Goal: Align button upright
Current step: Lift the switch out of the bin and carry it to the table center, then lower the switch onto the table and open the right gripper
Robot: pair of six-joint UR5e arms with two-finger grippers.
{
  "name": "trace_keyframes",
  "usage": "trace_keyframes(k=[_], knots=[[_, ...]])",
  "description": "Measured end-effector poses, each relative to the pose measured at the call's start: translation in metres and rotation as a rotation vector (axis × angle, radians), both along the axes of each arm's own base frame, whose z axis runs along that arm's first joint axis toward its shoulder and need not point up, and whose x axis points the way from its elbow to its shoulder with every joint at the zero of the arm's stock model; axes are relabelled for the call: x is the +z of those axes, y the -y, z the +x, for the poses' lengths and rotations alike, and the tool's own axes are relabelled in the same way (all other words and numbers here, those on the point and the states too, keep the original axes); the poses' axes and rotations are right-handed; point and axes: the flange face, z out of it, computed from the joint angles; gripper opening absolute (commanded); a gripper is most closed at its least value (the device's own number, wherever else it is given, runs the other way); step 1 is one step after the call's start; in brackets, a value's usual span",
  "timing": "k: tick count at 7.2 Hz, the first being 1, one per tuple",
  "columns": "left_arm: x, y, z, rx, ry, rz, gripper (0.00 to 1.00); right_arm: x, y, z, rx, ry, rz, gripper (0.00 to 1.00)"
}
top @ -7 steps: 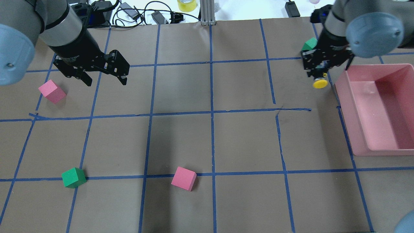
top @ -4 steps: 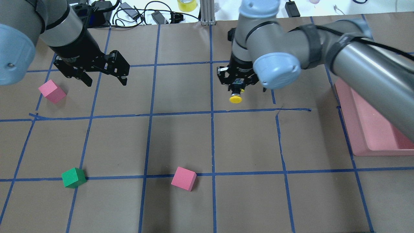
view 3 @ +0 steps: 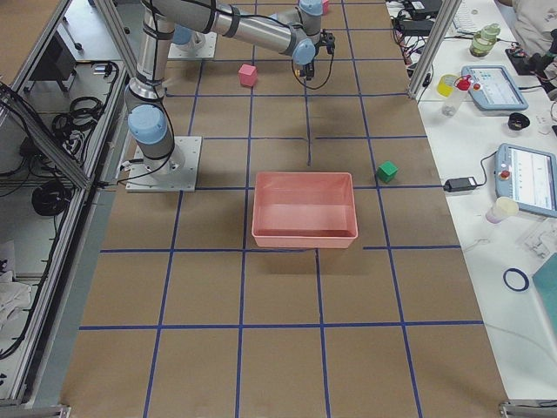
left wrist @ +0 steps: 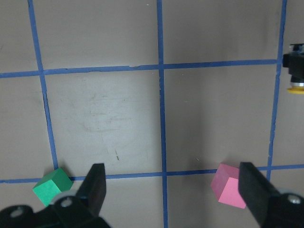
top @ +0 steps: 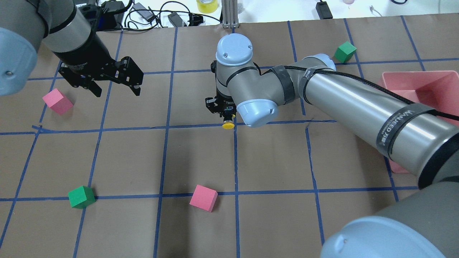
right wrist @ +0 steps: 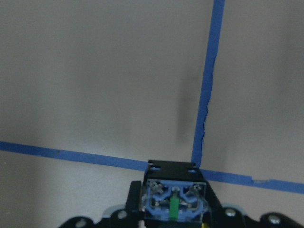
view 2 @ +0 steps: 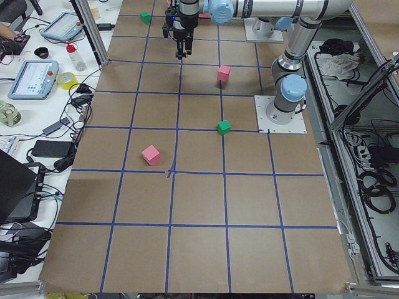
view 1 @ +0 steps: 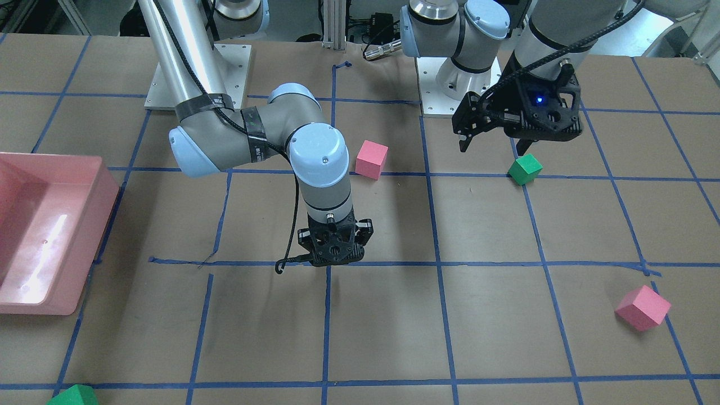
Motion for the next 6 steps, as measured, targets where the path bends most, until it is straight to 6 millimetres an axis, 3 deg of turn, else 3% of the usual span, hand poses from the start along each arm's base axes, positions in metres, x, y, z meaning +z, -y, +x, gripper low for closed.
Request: trace_keyframes(k=[2, 5, 6], knots=[[-0.007, 0.0, 0.0, 0.0, 0.001, 0.014, 1.0, -0.022, -0.01, -0.003, 0.065, -0.023, 0.009, 0.0], [-0.013, 0.0, 0.0, 0.001, 0.0, 0.017, 1.0, -0.037, -0.022, 0.007, 0.097, -0.028, 0.02, 0.02], [-0.013, 0.0, 0.0, 0.001, 0.0, 0.018, 1.0, -0.04, -0.023, 0.008, 0.102, -0.027, 0.025, 0.28]])
